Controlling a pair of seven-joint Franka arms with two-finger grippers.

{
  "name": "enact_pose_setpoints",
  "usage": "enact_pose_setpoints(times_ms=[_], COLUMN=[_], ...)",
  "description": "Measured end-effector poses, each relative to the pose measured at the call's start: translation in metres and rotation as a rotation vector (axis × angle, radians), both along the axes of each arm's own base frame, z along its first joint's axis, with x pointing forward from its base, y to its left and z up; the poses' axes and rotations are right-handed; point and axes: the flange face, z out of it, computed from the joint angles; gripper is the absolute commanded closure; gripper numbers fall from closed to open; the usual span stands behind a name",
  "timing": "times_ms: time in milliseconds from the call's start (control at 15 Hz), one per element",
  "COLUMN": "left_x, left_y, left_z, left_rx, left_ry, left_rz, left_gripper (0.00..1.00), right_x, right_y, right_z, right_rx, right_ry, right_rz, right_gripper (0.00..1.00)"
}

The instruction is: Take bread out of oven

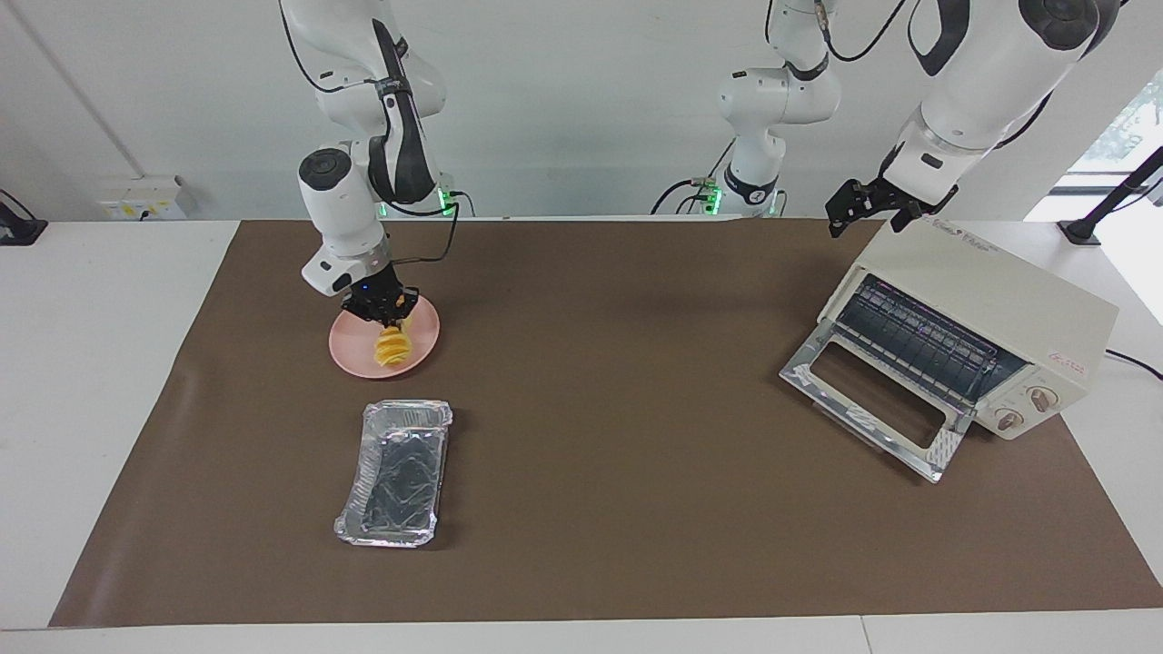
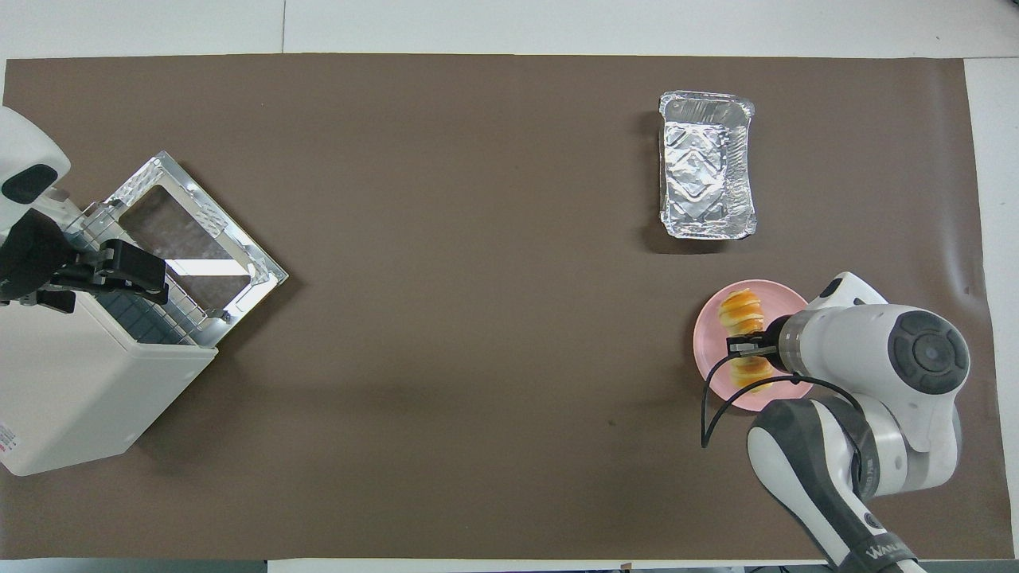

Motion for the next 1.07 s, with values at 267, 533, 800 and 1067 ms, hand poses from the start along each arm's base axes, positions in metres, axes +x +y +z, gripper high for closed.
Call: enact_pose_setpoints(times_ms=[267,533,800,1067], left_x=[0.000,0.000,0.000,0.000], left_y=[0.000,0.000,0.000,0.000], left_z=[0.000,0.000,0.000,0.000], left_rx=[0.000,0.000,0.000,0.000], left_ry=[0.000,0.000,0.000,0.000], left_rz=[0.000,0.000,0.000,0.000], left_gripper=[0.00,0.00,0.00,0.00], right_x=[0.001,0.015,0.049,0.070], right_y=[-0.001,0.000,-0.001,-0.013], right_z=[0.001,0.024,0.083,0.132], right_rx=[0.000,-0.003,-0.003,-0.001], right_ry=[-0.001,0.032,0.044,0.012], right_rz=[-0.001,-0.003,-0.009,-0.018], right_gripper=[0.00,0.00,0.00,0.00])
